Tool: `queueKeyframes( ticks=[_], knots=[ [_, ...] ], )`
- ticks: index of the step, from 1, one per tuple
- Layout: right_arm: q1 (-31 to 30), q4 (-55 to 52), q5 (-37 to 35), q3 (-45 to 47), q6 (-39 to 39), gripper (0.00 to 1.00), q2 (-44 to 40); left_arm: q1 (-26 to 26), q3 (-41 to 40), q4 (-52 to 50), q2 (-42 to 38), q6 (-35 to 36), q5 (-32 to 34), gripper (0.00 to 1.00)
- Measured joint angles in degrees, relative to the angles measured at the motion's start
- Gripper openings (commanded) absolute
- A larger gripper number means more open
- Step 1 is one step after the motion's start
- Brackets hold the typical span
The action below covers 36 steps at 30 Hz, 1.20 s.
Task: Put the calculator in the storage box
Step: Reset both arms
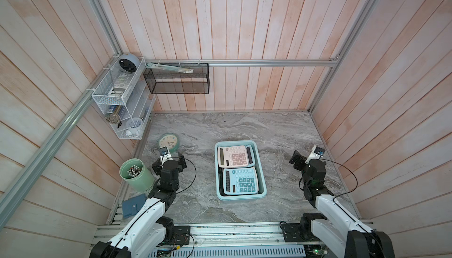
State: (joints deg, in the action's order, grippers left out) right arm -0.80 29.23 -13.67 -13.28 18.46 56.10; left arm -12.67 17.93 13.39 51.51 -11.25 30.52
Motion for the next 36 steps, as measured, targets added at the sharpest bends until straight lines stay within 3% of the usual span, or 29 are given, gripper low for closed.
queueKeyframes(
  ticks=[5,13,20,27,36],
  knots=[
    [0.00,5.60,-1.20,-0.11,-0.70,0.98,6.27,5.33,-0.13,8.35,7.91,0.68,-1.60,1.00],
    [0.00,7.67,-0.96,-1.97,-1.77,0.98,10.12,8.74,-0.46,22.47,21.33,1.18,-2.25,1.00],
    [-0.37,7.91,0.85,-1.81,-5.46,0.98,9.68,9.68,0.35,29.22,26.64,1.66,-3.13,1.00],
    [-0.66,11.54,-0.39,0.15,-8.87,0.98,11.65,10.45,-1.11,42.88,35.85,3.80,-6.16,1.00],
    [-0.68,17.18,0.35,-0.39,-13.00,0.98,19.58,10.54,-1.09,45.51,37.97,5.44,-9.57,1.00]
  ],
)
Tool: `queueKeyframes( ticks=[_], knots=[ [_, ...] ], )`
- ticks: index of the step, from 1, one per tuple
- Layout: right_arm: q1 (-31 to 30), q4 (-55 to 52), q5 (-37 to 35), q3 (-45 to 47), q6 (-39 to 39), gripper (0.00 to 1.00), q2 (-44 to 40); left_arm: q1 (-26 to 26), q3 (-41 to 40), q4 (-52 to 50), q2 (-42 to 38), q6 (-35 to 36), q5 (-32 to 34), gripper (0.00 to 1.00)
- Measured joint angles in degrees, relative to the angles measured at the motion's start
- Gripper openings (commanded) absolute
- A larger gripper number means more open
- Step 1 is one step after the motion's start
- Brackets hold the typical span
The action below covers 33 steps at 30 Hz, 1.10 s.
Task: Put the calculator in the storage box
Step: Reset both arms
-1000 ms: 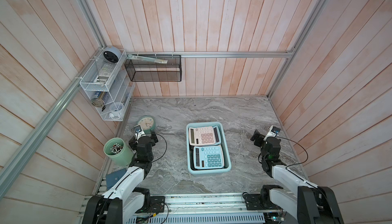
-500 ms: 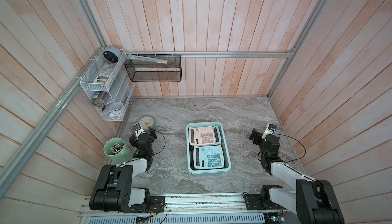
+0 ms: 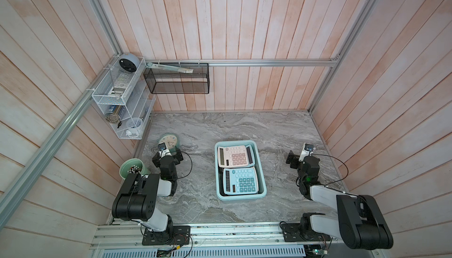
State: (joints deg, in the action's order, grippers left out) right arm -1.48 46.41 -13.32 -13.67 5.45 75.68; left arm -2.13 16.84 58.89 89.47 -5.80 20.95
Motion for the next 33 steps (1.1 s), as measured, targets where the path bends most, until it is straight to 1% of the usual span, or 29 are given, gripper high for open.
queueKeyframes(
  ticks=[4,6,9,12,16,19,33],
  knots=[
    [-0.04,7.80,-0.11,-1.03,-0.42,0.98,11.02,0.00,1.77,-1.77,0.00,0.13,-0.11,1.00],
    [-0.44,7.21,-0.61,-2.21,-0.79,0.98,13.60,0.00,2.84,-2.64,0.00,0.22,-0.15,1.00],
    [-0.74,0.92,-1.66,-6.84,-0.85,0.98,11.85,0.00,3.28,-3.26,0.00,0.24,-0.13,1.00],
    [-0.74,-0.15,-1.90,-10.36,-1.11,0.98,10.29,0.00,3.30,-3.89,0.00,0.24,-0.13,1.00],
    [-0.76,5.38,-2.23,-8.37,-1.11,0.98,12.15,0.00,3.30,-4.13,0.00,0.24,-0.15,1.00],
    [-0.90,4.59,-2.32,-7.13,-1.16,0.98,12.79,0.00,3.30,-4.17,0.00,0.24,-0.15,1.00],
    [-1.16,7.63,-2.32,-7.04,-1.25,0.98,13.05,0.00,3.30,-4.33,0.00,0.24,-0.13,1.00]
  ],
)
